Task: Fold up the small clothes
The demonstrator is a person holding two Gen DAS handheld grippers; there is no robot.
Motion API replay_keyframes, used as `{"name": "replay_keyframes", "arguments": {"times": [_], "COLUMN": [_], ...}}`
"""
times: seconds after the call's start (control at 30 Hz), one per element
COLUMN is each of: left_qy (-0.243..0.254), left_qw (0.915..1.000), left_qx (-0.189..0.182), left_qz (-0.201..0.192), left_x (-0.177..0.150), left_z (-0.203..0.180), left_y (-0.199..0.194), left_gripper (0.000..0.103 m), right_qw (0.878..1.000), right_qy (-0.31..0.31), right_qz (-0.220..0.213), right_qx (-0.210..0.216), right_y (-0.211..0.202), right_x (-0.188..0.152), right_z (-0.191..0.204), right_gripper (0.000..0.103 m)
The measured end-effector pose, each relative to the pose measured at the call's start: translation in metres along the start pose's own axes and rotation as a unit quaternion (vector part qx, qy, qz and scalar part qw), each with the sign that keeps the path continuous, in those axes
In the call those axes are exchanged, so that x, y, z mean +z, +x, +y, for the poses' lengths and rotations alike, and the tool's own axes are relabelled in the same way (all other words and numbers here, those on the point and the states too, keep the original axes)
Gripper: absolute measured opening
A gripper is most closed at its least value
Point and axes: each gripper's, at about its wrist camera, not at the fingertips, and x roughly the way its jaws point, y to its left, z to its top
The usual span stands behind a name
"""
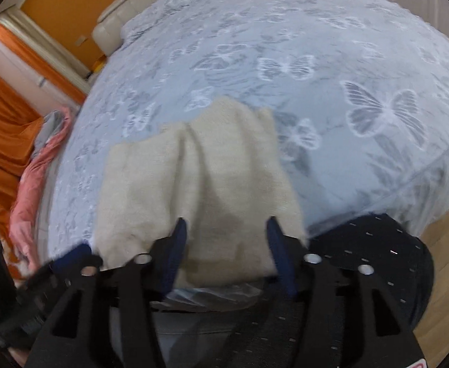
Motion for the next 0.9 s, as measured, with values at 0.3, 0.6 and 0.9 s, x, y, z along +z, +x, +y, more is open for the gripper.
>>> {"name": "replay_keyframes", "arguments": {"times": [0.3, 0.6, 0.9], "left_qy": [-0.024, -0.005, 0.007], "left_qw": [0.9942, 0.9911, 0.9901], "left_qx": [0.085, 0.12, 0.123], "left_qz": [0.061, 0.057, 0.067], "left_x": [-0.038, -0.035, -0.027], "left_z": [0.04, 0.031, 0.026], "left_y": [0.031, 0.032, 0.042], "left_gripper": [0.073, 0.073, 0.073], "right_qw": [0.992, 0.991, 0.998], "right_qy": [-0.008, -0.095, -0.01], "right_qz": [0.124, 0.01, 0.06], "right_qx": [0.016, 0.094, -0.032], "right_y": [0.094, 0.033, 0.06], "right_x": [0.003, 0.023, 0.019], "right_z": [0.051, 0.11, 0.0], "right_gripper": [0.073, 0.021, 0.022]}}
